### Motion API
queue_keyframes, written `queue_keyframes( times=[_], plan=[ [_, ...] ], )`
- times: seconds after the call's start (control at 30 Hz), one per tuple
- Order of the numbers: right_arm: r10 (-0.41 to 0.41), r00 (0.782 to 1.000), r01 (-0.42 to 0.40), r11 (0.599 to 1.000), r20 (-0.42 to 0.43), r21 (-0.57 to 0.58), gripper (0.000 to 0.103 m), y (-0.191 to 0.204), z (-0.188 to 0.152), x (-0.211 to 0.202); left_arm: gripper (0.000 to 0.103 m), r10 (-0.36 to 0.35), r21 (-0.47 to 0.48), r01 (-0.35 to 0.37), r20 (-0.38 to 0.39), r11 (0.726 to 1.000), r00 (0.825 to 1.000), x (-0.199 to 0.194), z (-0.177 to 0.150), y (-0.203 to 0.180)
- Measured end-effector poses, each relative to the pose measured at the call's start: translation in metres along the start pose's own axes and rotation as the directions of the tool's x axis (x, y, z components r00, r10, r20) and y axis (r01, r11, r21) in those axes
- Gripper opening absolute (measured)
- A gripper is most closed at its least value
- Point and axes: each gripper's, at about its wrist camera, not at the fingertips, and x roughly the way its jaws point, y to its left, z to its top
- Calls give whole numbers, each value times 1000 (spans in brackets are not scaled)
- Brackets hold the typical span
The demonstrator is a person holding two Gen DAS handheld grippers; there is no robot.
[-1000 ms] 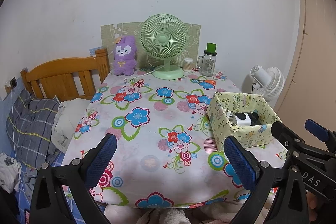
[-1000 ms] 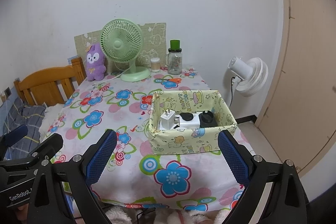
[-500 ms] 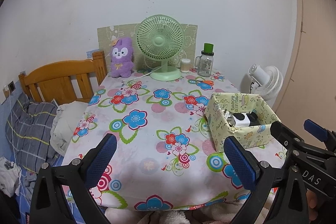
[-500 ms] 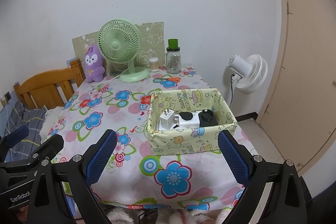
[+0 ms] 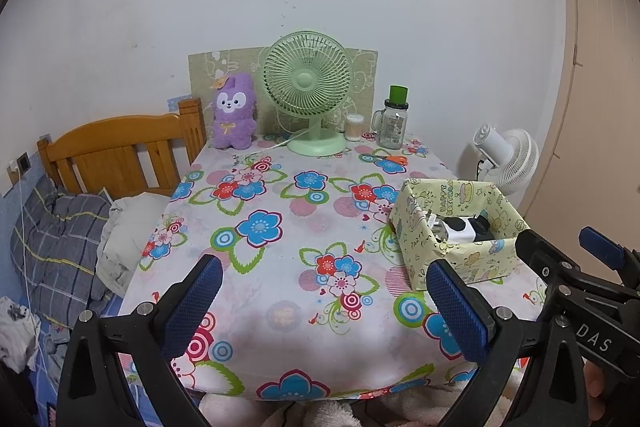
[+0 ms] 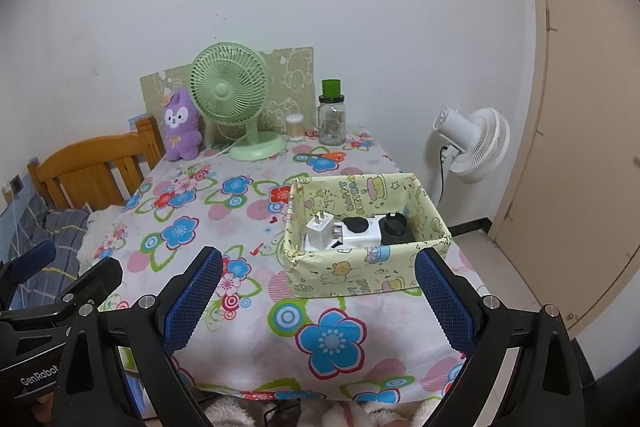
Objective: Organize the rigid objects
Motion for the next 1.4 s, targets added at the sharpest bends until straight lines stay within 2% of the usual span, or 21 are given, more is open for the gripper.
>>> queue_keyframes(
  times=[1.4],
  plan=[
    [-7, 1000, 7, 1000, 13, -14, 98, 4, 2, -6, 103, 3, -3, -3, 0, 1000, 1000, -4, -4, 2]
  ],
)
